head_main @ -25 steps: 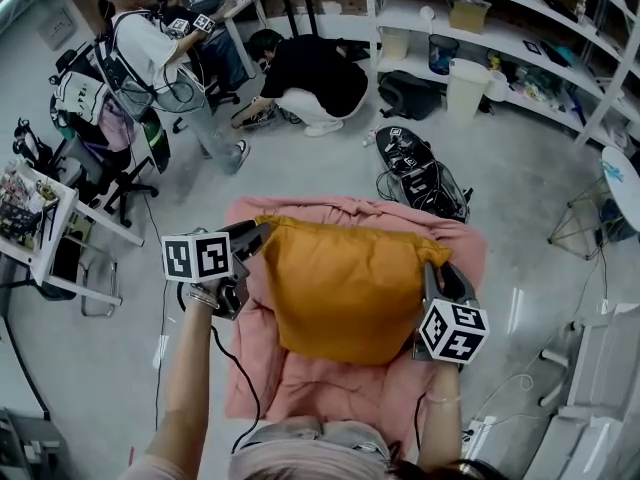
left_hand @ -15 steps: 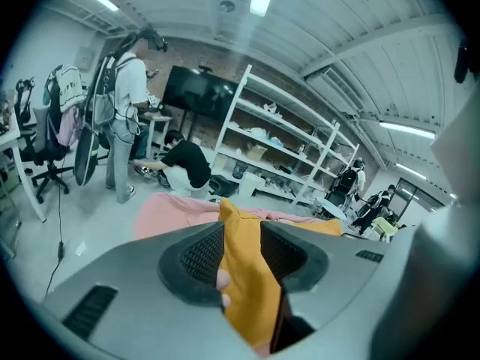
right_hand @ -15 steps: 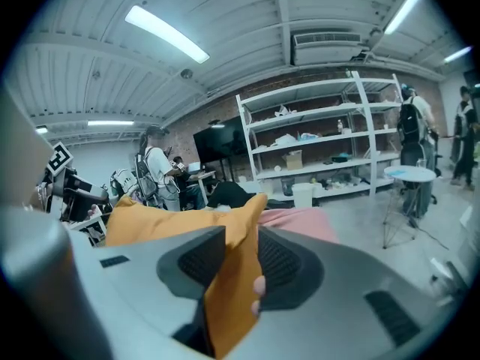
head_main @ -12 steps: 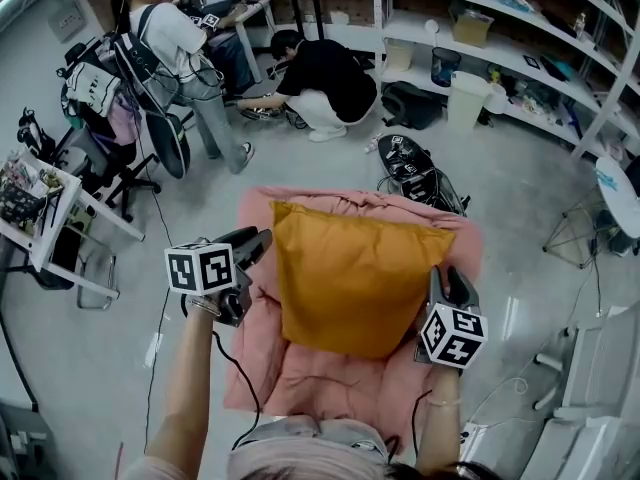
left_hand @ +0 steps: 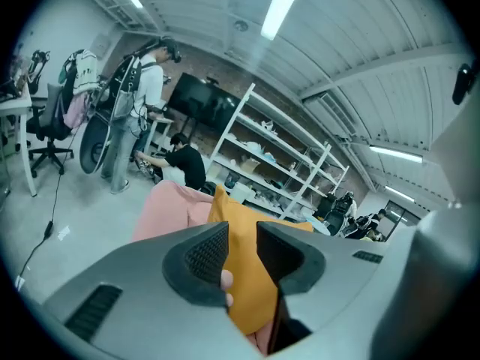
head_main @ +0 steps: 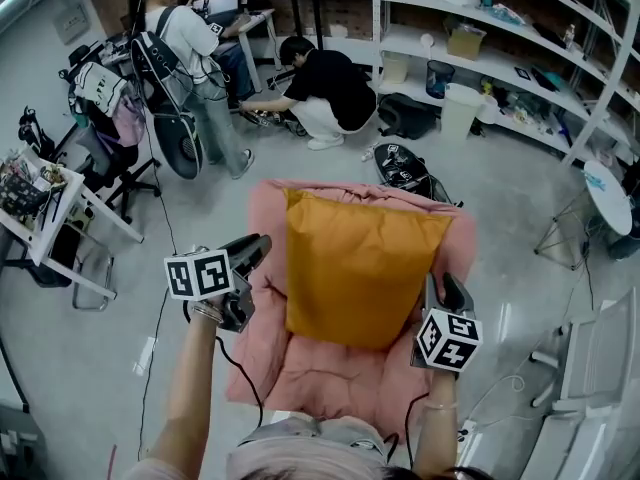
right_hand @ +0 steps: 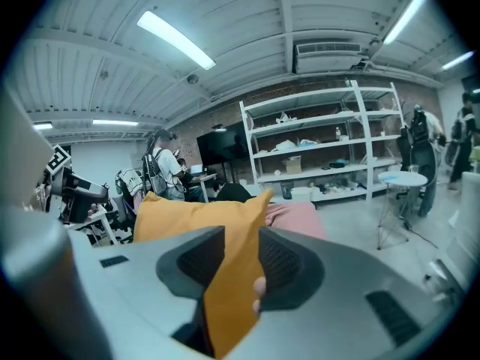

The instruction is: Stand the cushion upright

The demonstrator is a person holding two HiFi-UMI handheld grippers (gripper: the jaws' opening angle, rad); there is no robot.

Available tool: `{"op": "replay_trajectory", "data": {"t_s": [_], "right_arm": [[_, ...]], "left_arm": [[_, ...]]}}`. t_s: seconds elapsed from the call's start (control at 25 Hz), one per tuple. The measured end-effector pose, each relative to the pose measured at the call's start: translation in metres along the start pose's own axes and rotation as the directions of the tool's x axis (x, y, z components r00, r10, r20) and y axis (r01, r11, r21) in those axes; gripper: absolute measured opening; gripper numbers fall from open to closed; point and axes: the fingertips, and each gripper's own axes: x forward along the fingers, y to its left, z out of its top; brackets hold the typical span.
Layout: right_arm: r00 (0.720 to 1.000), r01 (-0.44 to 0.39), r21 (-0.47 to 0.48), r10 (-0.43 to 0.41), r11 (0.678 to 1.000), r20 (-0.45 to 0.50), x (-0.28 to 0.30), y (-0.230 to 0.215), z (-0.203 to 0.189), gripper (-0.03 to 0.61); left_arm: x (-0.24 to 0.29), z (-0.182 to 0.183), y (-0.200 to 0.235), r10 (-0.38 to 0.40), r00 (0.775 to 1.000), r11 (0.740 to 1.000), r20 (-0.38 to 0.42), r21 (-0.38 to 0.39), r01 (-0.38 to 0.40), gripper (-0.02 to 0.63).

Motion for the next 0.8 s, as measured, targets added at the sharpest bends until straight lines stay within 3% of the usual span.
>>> {"op": "replay_trajectory", "data": {"t_s": [0.4, 0.8], "right_arm": [[1.0, -0.023, -0.031, 0.023, 0.999, 0.014, -0.056, 0.034, -0.018, 0.133], [1.0, -0.023, -0.05, 0.024, 0.998, 0.01, -0.122, 0.064, -0.038, 0.124]], "left_arm": [[-0.064, -0.035, -0.015, 0.017, 0.999, 0.999, 0.03, 0.036, -0.018, 0.1], [-0.136, -0.079, -0.027, 0.041, 0.996, 0.999, 0.082, -0.004, -0.041, 0.058]]}}
